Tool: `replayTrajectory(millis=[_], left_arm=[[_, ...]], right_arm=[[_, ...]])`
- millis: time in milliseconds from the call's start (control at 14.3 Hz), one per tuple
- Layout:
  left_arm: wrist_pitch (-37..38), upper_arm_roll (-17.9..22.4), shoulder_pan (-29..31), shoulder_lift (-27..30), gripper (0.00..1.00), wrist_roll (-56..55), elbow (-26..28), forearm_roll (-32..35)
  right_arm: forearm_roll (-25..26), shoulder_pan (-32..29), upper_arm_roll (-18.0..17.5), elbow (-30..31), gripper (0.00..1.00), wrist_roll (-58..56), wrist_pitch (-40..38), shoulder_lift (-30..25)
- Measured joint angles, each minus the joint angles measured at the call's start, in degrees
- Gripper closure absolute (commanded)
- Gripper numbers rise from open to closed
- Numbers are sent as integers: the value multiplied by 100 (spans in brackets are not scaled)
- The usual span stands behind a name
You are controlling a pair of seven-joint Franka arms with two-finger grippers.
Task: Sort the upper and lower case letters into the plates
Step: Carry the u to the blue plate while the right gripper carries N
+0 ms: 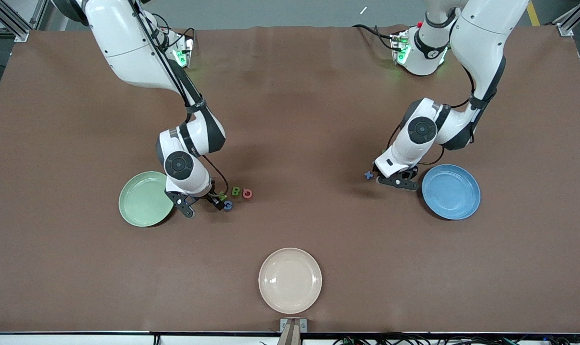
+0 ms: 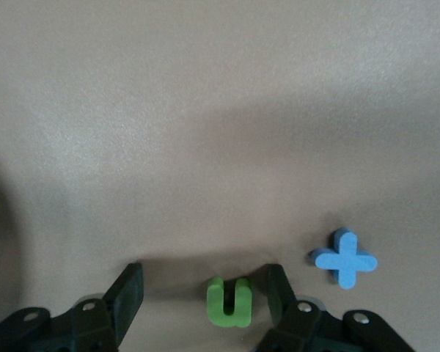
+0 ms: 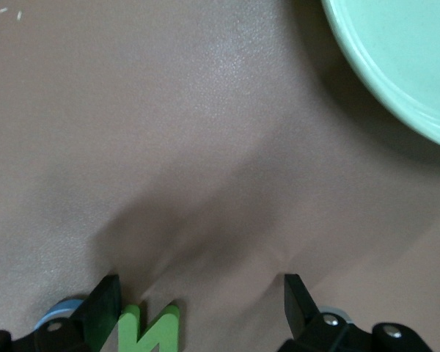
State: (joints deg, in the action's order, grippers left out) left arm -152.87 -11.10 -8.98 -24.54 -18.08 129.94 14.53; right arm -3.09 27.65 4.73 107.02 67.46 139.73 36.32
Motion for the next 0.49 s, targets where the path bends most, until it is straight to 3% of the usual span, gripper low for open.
replayTrajectory(millis=[279, 489], left_arm=[[0, -8, -1, 41, 23, 0, 64, 0], [0, -10, -1, 57, 32, 0, 92, 0]], right_arm=[[-302, 66, -14, 0, 9, -20, 0, 0], [-391, 183, -15, -1, 22, -9, 0, -1]])
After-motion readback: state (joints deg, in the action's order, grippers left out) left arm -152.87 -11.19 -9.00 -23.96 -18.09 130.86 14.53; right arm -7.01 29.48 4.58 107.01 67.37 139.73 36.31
